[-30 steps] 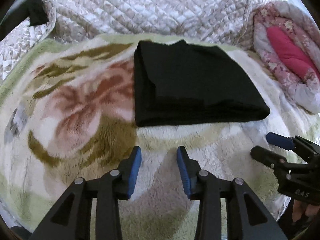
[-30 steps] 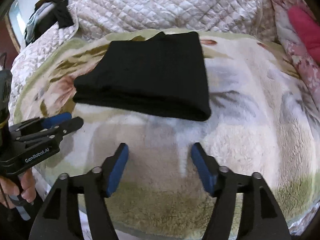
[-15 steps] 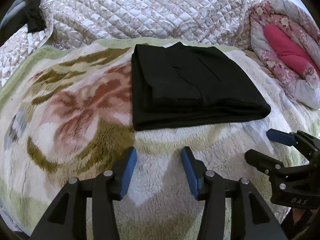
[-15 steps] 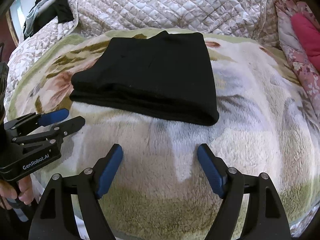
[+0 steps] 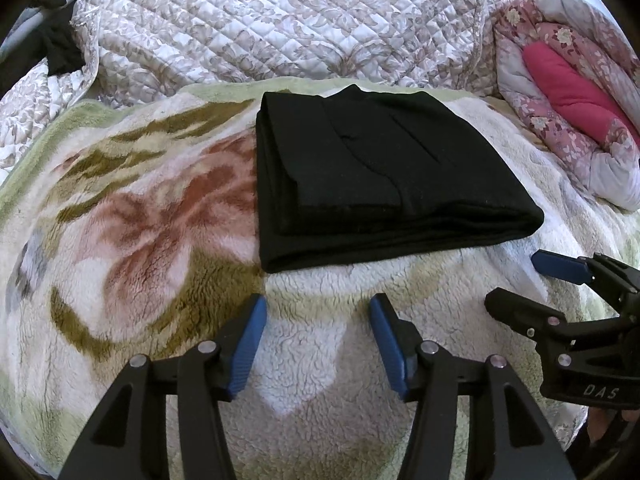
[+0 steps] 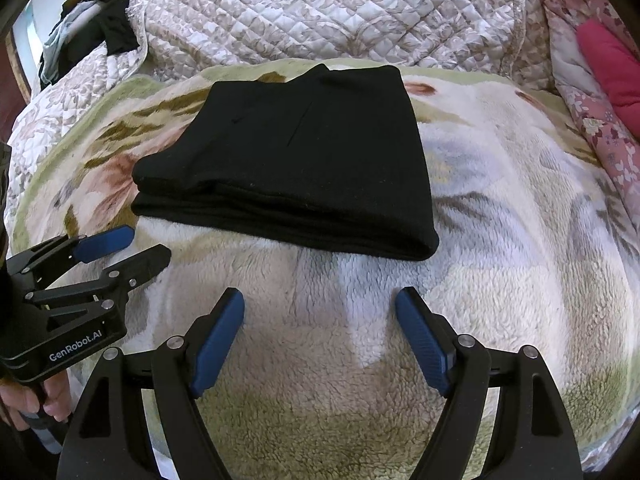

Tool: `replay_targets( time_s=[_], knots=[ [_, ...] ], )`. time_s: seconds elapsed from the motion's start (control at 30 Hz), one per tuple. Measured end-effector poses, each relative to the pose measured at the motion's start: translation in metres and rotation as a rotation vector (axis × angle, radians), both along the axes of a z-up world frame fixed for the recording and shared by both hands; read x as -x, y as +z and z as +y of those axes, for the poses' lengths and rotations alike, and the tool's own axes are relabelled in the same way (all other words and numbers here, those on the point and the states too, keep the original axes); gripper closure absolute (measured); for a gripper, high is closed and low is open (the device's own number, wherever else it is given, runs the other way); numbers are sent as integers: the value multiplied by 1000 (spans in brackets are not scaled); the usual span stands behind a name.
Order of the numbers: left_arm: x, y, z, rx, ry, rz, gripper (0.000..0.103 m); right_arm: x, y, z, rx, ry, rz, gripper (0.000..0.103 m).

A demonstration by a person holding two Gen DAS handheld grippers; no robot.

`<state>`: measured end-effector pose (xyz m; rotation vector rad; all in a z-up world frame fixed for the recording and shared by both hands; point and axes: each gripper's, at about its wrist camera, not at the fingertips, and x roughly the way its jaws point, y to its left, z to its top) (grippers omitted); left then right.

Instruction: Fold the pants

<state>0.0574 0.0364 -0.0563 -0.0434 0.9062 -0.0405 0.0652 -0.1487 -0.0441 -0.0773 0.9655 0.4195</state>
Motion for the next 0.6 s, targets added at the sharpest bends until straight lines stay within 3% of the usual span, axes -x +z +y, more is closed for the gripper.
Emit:
replay_targets(
  time_s=[0.6],
  knots=[
    [-1,0,-2,-13,-4,8,45,-1,-1,0,3,3,3,24]
  ],
)
